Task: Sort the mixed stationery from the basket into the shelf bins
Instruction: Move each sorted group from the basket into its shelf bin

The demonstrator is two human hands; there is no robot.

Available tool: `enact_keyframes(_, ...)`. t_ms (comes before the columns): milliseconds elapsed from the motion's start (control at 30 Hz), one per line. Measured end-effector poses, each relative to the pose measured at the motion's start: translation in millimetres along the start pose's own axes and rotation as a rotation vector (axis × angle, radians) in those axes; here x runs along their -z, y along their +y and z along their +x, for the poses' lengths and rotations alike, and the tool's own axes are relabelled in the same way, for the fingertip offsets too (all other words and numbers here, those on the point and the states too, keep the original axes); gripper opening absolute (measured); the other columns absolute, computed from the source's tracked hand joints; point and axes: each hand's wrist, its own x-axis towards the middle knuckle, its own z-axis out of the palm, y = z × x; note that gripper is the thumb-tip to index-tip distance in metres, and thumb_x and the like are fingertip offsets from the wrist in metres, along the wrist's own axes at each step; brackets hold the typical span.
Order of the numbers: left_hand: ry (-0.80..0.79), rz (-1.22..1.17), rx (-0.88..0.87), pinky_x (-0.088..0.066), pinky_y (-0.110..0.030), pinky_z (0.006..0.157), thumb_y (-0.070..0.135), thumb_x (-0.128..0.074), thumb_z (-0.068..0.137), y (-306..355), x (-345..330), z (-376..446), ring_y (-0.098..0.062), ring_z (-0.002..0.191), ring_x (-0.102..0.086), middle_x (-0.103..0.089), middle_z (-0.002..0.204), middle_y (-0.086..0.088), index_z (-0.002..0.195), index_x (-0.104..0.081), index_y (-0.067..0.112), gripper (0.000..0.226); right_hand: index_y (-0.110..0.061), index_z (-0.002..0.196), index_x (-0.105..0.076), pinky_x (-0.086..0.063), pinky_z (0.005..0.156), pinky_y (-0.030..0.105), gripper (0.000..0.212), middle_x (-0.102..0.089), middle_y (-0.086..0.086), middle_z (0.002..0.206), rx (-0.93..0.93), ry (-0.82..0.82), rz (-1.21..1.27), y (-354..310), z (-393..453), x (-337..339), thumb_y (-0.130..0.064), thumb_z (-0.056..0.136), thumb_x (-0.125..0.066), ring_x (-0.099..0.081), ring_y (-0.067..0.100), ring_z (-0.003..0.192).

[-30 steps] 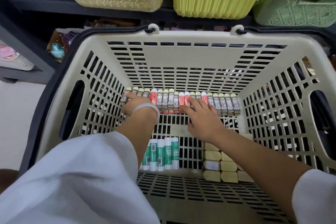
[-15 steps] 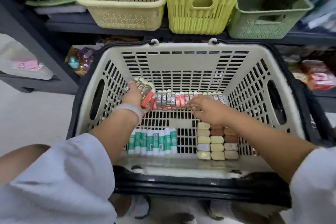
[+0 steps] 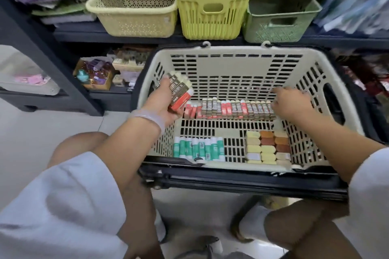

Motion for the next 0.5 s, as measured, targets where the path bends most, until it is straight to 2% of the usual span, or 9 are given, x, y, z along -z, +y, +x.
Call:
enact_keyframes(67,-0.012,0.022,-0.060,-0.033,-0.011,0.038,0.053,-0.039,0.093,13.9,0.1,-1.0,-0.009,0.042,-0.048,-0.058,0.060,0.000,0.081,-0.052,0.018,0.039,-0.013,0.133,-0.046,-0.039,0.097,0.039,0.041,-0.047,0.016,0.133,0.208,0.087,0.223,-37.7,0.6,13.0,-0.015,0.093,-0.044,-0.050,0.032,0.117)
enact_keyframes(167,-0.005,0.034,-0.167,-0.032,-0.012,0.039,0.056,-0.038,0.092,41.7,12.5,1.7,-0.010,0.043,-0.047,-0.058,0.052,0.001,0.080,-0.054,0.017,0.043,-0.013,0.131,-0.049,-0.034,0.101,0.031,0.037,-0.048,0.010,0.134,0.612,0.175,0.513,-123.0,-10.9,29.4,-0.020,0.094,-0.045,-0.045,0.024,0.123)
enact_keyframes(233,0.025,0.051,-0.243,-0.032,-0.012,0.038,0.057,-0.036,0.092,61.2,28.8,9.5,-0.010,0.039,-0.049,-0.061,0.053,0.002,0.084,-0.058,0.018,0.046,-0.016,0.133,-0.046,-0.030,0.106,0.036,0.041,-0.042,0.010,0.138,0.731,0.209,0.560,-177.7,-16.7,31.4,-0.029,0.094,-0.044,-0.037,0.025,0.129)
enact_keyframes(300,0.077,0.085,-0.289,-0.033,-0.013,0.038,0.058,-0.034,0.092,78.9,49.6,23.2,-0.011,0.046,-0.052,-0.064,0.070,-0.001,0.096,-0.061,0.018,0.048,-0.020,0.135,-0.044,-0.024,0.111,0.047,0.045,-0.031,0.010,0.146,0.733,0.221,0.514,-221.0,-14.3,28.5,-0.039,0.094,-0.041,-0.022,0.028,0.137)
enact_keyframes(367,0.135,0.091,-0.299,-0.034,-0.012,0.038,0.058,-0.033,0.092,92.8,69.6,40.0,-0.010,0.048,-0.051,-0.061,0.074,0.001,0.092,-0.059,0.020,0.046,-0.024,0.128,-0.051,-0.014,0.112,0.055,0.044,-0.018,0.006,0.153,0.674,0.138,0.472,-250.3,-6.6,25.0,-0.047,0.092,-0.040,-0.001,0.030,0.142)
enact_keyframes(433,0.177,0.070,-0.267,-0.034,-0.010,0.038,0.058,-0.034,0.092,102.1,82.4,57.2,-0.009,0.049,-0.048,-0.058,0.070,0.002,0.081,-0.056,0.022,0.044,-0.021,0.108,-0.061,-0.005,0.111,0.054,0.032,-0.012,0.004,0.154,0.630,0.085,0.520,-265.3,1.7,21.3,-0.043,0.087,-0.048,0.013,0.033,0.141)
enact_keyframes(500,0.187,0.040,-0.209,-0.033,-0.010,0.037,0.059,-0.034,0.092,105.9,87.9,74.9,-0.010,0.049,-0.045,-0.055,0.069,0.002,0.081,-0.054,0.021,0.045,-0.018,0.089,-0.060,0.007,0.113,0.046,0.017,-0.014,0.004,0.153,0.630,0.101,0.575,-268.9,8.0,18.8,-0.032,0.080,-0.055,0.016,0.034,0.140)
